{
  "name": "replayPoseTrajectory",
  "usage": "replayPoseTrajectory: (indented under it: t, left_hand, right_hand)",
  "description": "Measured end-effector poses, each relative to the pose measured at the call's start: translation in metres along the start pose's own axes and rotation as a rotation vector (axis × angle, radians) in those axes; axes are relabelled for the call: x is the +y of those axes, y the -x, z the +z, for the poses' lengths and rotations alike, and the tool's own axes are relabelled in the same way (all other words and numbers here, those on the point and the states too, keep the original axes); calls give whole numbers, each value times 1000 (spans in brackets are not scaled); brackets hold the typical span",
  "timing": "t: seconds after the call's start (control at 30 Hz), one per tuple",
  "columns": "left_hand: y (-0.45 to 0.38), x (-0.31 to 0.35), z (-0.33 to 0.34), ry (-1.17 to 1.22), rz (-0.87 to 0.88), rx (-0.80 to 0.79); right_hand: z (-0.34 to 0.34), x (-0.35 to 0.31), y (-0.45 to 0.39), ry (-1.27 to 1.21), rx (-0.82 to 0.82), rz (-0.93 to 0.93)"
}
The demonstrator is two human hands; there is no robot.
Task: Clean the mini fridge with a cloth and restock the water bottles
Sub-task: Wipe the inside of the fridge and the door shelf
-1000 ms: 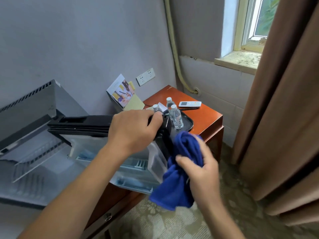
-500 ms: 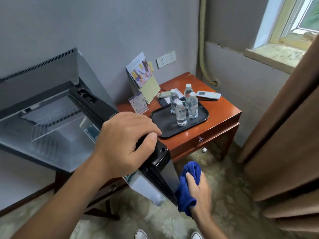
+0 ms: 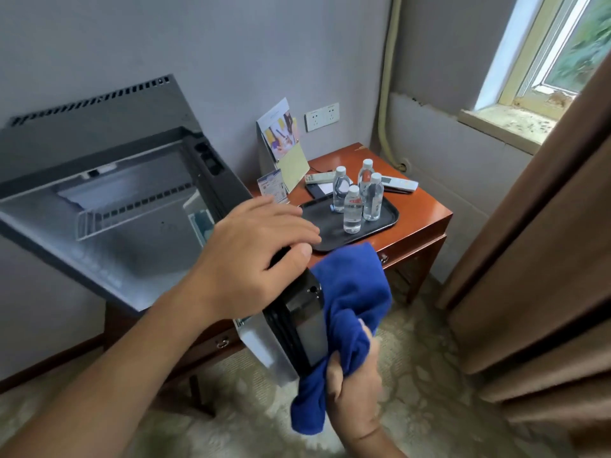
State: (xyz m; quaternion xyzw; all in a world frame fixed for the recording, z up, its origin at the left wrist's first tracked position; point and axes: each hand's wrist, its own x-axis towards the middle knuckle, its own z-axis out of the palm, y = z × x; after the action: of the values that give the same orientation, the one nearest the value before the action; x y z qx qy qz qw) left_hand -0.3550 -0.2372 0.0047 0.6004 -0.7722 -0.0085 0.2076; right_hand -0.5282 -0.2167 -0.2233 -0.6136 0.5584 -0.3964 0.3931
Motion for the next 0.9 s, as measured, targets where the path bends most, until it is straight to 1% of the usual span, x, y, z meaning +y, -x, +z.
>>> replayPoseTrajectory:
  t: [0.03,0.07,0.1,0.13,0.2,0.23,0.3,0.37,0.43,0.53,0.57,0.63,0.7,0.73,0.77,0.83,0.9]
  left_hand:
    - [13,-5,-7,19,-8,-14]
    - [25,-11,-14,36,-20,-31]
    - [37,-17,-20,53,-36,-44]
    - [49,-21,-25,68,-62,-53]
    - [72,-30,-35,109,-146,-76]
    - [83,-34,-40,135,-205,-92]
    - [109,-47,-55,186,-322,-142]
    - [132,-60,-68,205,-397,-189]
    - [155,-70,-80,193,-438,-218]
    - [186,-76,-92,241,-484,-215]
    - [195,-79,-94,249,-489,-173]
    - [207,-89,-102,318,-484,-35]
    - [213,-100,-106,356,-512,42]
    - [216,-105,-107,323,-528,57]
    - [218,-109,-107,274,-536,61]
    - [220,-113,-105,171,-519,35]
    - [221,-115,-105,68,-499,22]
  right_hand:
    - [10,25,16,279,-196,102]
    - [19,51,32,528,-365,140]
    - [25,66,47,619,-450,186]
    - [30,77,59,605,-457,229]
    - [38,82,81,352,-311,355]
    - [41,72,88,218,-240,386]
    - [55,34,90,-23,-152,360]
    - [73,-23,81,-227,-132,300]
    - [93,-92,77,-393,-169,154]
    - [115,-190,72,-507,-179,-176]
    - [118,-219,71,-554,-183,-265]
    - [128,-259,68,-600,-209,-394]
    - [144,-269,64,-549,-182,-465]
    - [154,-264,63,-551,-156,-459]
    - [165,-254,62,-571,-126,-402]
    - [183,-223,58,-565,-89,-225]
    - [197,-181,43,-387,-136,-70]
